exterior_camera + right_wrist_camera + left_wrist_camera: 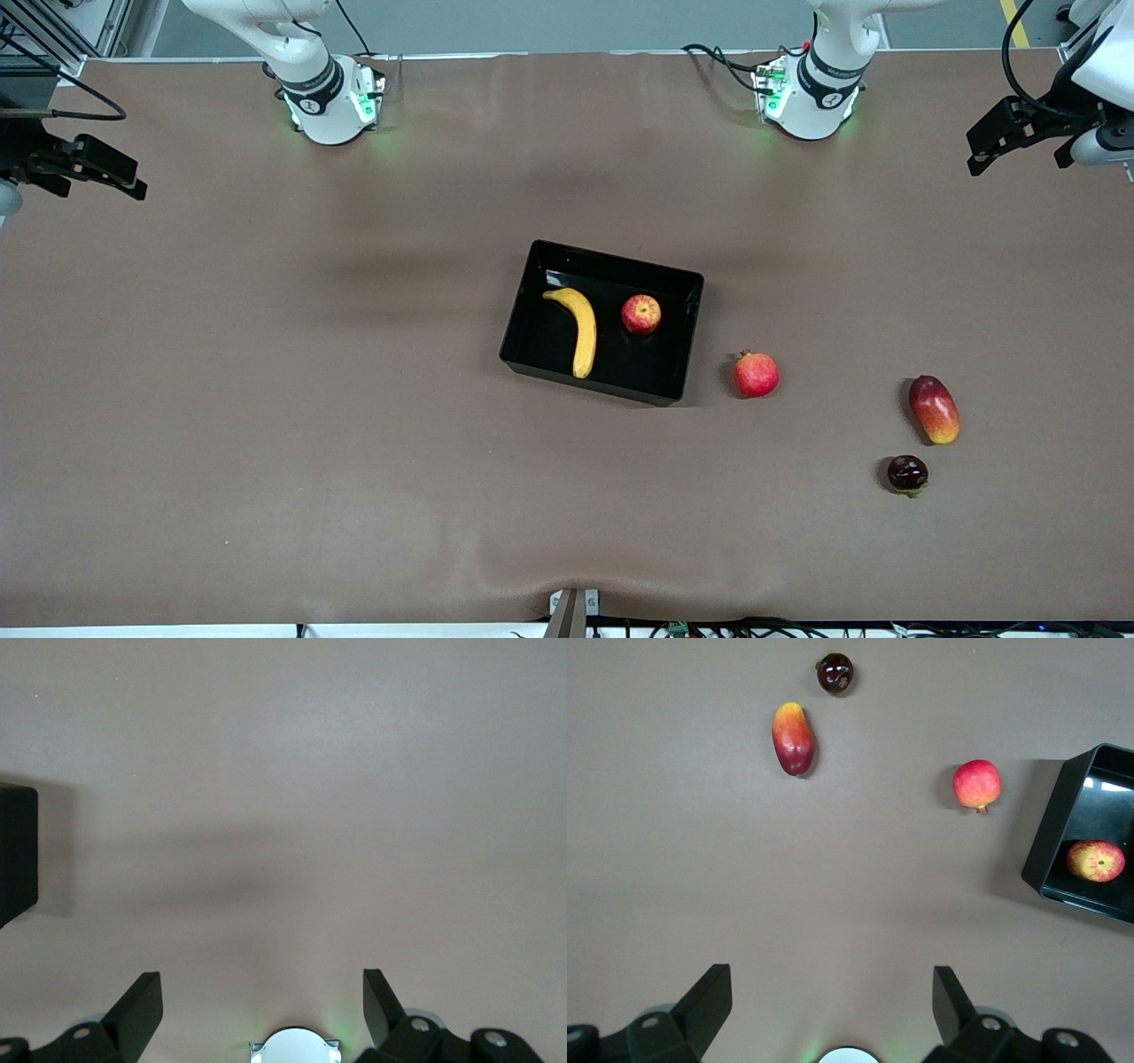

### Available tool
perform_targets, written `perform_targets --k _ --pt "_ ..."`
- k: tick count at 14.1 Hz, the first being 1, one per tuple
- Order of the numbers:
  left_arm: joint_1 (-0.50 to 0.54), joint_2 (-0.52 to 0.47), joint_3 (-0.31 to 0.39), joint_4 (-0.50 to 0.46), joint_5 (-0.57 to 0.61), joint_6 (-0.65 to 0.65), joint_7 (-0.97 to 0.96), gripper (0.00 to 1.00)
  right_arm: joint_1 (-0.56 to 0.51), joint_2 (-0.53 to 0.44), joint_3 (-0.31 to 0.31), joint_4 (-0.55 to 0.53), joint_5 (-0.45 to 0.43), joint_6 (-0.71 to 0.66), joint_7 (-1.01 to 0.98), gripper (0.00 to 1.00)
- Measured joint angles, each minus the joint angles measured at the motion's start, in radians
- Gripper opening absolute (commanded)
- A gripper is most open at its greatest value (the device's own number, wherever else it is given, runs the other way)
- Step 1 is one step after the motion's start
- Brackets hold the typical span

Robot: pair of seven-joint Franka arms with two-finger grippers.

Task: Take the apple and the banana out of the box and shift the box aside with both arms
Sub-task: 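Reach the left gripper down into the black box toward the apple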

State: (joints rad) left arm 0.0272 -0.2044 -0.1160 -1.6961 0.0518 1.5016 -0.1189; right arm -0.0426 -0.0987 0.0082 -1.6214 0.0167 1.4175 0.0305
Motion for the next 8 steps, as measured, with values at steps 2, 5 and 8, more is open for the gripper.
perform_targets --k 2,5,8 --pt "0.001 0.0 0.001 0.0 0.0 0.0 0.0 1.0 0.0 0.0 0.001 0.0 0.0 -0.003 0.0 1.0" --pt "0.005 0.009 0.001 0.0 0.0 0.0 -0.001 1.0 0.001 0.0 0.003 0.0 0.0 -0.006 0.0 1.0" --pt "0.0 0.062 -0.028 0.002 0.0 0.002 -0.002 1.0 0.001 0.0 0.004 0.0 0.0 -0.007 0.0 1.0"
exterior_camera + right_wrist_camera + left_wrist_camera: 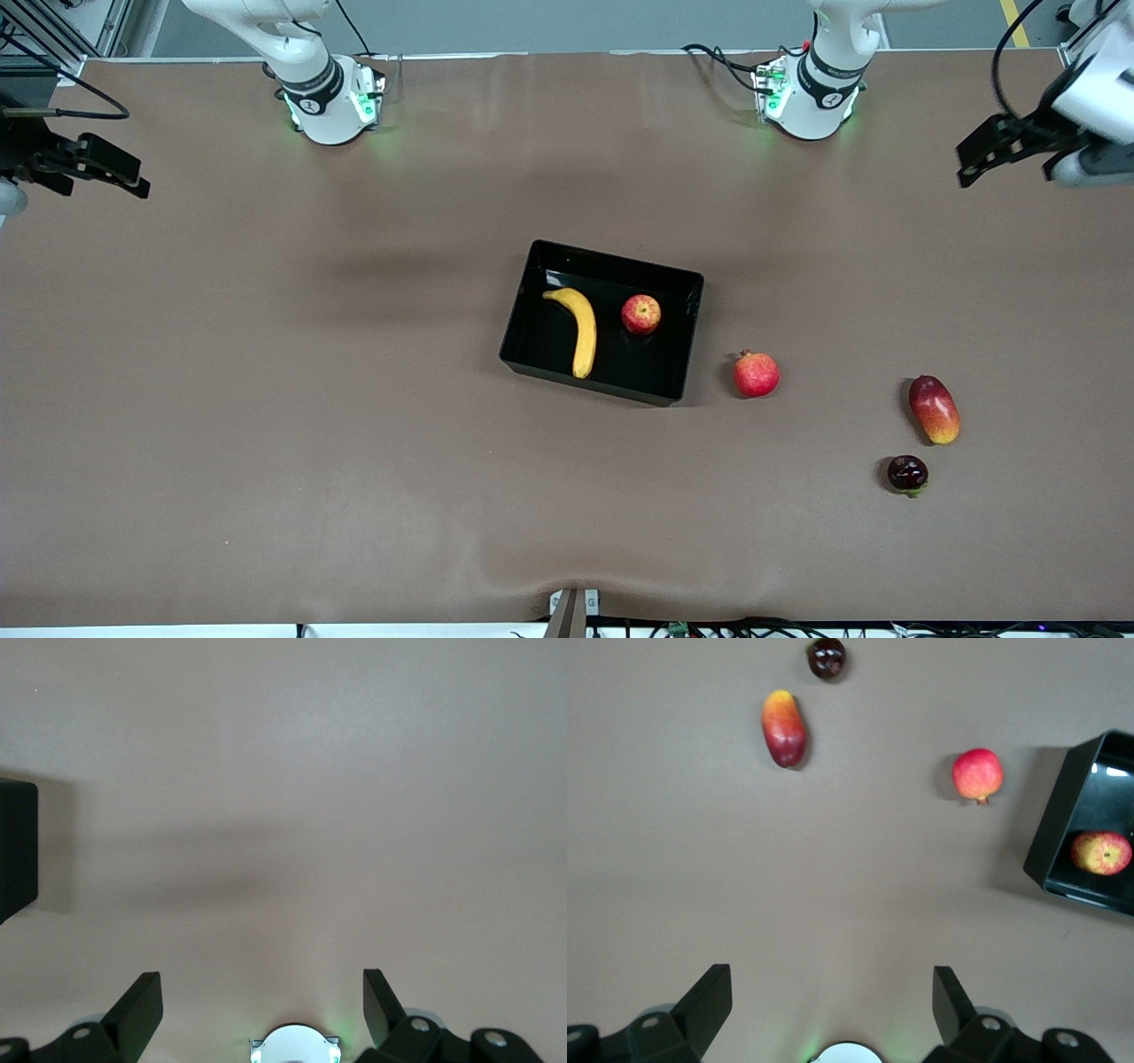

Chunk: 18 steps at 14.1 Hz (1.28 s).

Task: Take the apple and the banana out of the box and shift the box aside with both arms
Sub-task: 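Reach the left gripper down into the black box toward the apple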

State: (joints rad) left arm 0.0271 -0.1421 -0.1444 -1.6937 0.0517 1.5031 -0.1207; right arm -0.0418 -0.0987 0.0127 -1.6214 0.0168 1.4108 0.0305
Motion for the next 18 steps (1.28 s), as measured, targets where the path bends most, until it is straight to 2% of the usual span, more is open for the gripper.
perform_targets --k 4,8,11,15,18 --pt "-0.002 0.094 -0.077 0.004 -0.001 0.049 -0.048 1.0 0.0 0.0 0.0 0.0 0.0 -0.001 0.0 1.0" --pt "-0.004 0.208 -0.2 0.002 -0.001 0.152 -0.249 1.0 0.0 0.0 0.001 0.0 0.0 -0.002 0.0 1.0" --pt "-0.021 0.32 -0.281 -0.006 -0.001 0.285 -0.431 1.0 0.0 0.0 0.001 -0.001 0.0 -0.007 0.0 1.0" --pt "-0.143 0.484 -0.291 -0.016 0.047 0.479 -0.695 1.0 0.001 0.0 0.003 -0.001 0.001 -0.01 0.0 1.0" --pt "-0.22 0.587 -0.292 -0.014 0.096 0.57 -0.859 1.0 0.005 0.0 0.005 -0.005 0.001 -0.011 0.0 1.0"
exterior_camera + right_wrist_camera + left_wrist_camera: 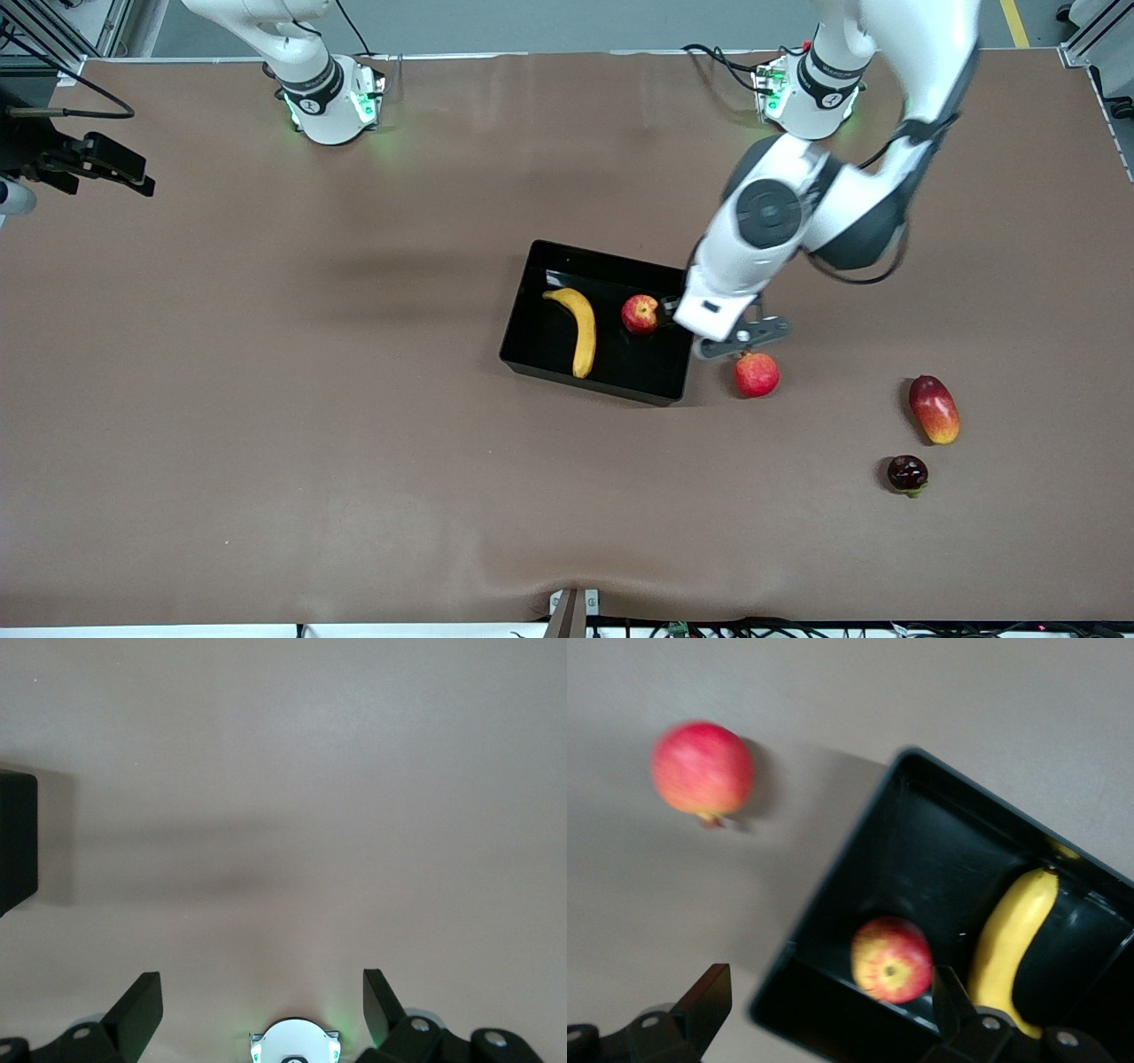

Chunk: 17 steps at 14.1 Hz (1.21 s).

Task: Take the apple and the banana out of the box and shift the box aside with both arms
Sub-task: 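Reach the left gripper down into the black box toward the apple, then grasp the red-yellow apple in the box with the left gripper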

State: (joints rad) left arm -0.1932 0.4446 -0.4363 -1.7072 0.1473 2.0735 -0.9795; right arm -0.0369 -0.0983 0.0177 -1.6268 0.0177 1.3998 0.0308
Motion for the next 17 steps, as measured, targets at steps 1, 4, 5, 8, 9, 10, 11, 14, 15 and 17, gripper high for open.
perform_targets --k 1,4,5,8,9,10,11,14,15,17 --pt "-0.016 0.031 0.0 0.0 0.004 0.035 -0.036 1.0 0.003 0.0 0.0 -0.002 0.0 0.0 0.0 1.0" --pt "-0.059 0.117 0.001 0.003 0.08 0.109 -0.152 1.0 0.014 0.0 0.001 -0.015 0.0 0.0 0.001 1.0" --pt "-0.068 0.142 0.001 0.004 0.111 0.124 -0.188 1.0 0.016 0.001 0.002 -0.02 0.0 0.0 0.001 1.0" --pt "-0.082 0.206 0.001 0.006 0.141 0.14 -0.219 1.0 0.02 0.001 0.002 -0.022 0.001 0.0 0.002 1.0" --pt "-0.084 0.222 0.001 0.006 0.142 0.141 -0.219 1.0 0.023 0.001 0.002 -0.023 0.001 0.0 0.002 1.0" --pt "-0.085 0.233 0.0 0.007 0.142 0.141 -0.219 1.0 0.029 0.001 0.002 -0.025 0.001 0.0 0.003 1.0" --pt "-0.09 0.242 0.0 0.007 0.142 0.141 -0.22 0.79 0.034 0.001 0.002 -0.027 0.001 0.0 0.008 1.0" --pt "-0.106 0.247 0.0 0.008 0.142 0.141 -0.225 0.0 0.046 0.001 0.003 -0.031 0.001 0.001 0.028 1.0" --pt "-0.108 0.246 0.0 0.011 0.142 0.141 -0.225 0.0 0.05 0.001 0.003 -0.032 0.001 0.001 0.037 1.0" --pt "-0.108 0.243 -0.001 0.022 0.143 0.138 -0.225 0.0 0.065 0.001 0.003 -0.035 0.001 0.001 0.056 1.0"
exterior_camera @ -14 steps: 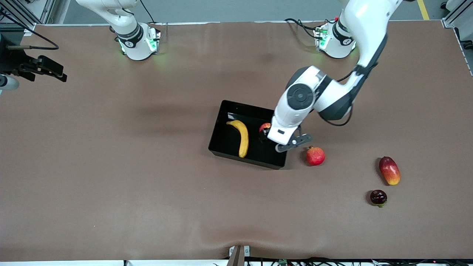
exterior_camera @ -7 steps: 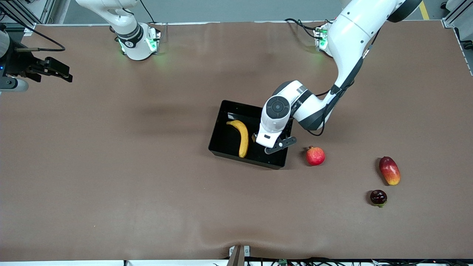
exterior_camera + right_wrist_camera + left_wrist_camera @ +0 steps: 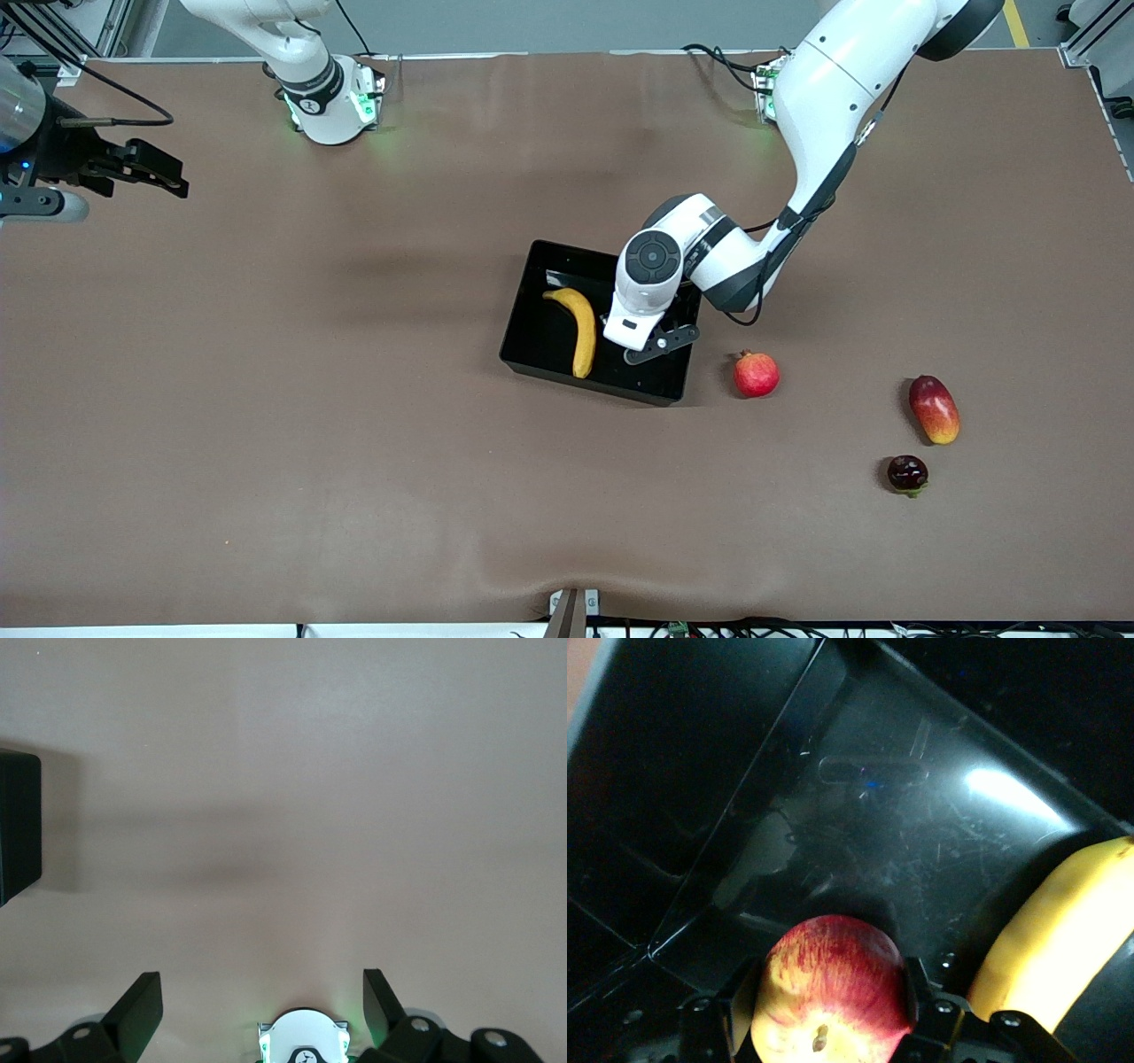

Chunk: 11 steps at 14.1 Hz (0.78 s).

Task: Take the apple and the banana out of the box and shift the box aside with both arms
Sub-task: 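Grasp the red-yellow apple in the box with the left gripper, then carry the apple out beside the mango with the left gripper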

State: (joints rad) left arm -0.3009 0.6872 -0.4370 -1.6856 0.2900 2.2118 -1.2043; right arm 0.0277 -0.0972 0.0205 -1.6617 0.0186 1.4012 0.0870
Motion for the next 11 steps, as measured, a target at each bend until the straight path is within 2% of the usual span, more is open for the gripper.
perform_targets --k 3,6,8,11 --pt "0.008 -0.055 0.0 0.04 0.002 -0.054 0.0 0.0 0.028 0.0 0.001 -0.009 0.0 0.004 0.041 1.0" --pt "0.043 -0.177 0.001 0.098 0.002 -0.186 0.027 0.0 0.055 0.0 0.001 -0.018 0.0 0.011 0.082 1.0" --pt "0.09 -0.251 0.001 0.119 -0.001 -0.249 0.096 0.0 0.063 0.001 0.002 -0.033 0.0 0.027 0.098 1.0" --pt "0.202 -0.322 0.003 0.119 -0.079 -0.277 0.248 0.0 0.075 0.001 0.002 -0.052 0.0 0.043 0.117 1.0"
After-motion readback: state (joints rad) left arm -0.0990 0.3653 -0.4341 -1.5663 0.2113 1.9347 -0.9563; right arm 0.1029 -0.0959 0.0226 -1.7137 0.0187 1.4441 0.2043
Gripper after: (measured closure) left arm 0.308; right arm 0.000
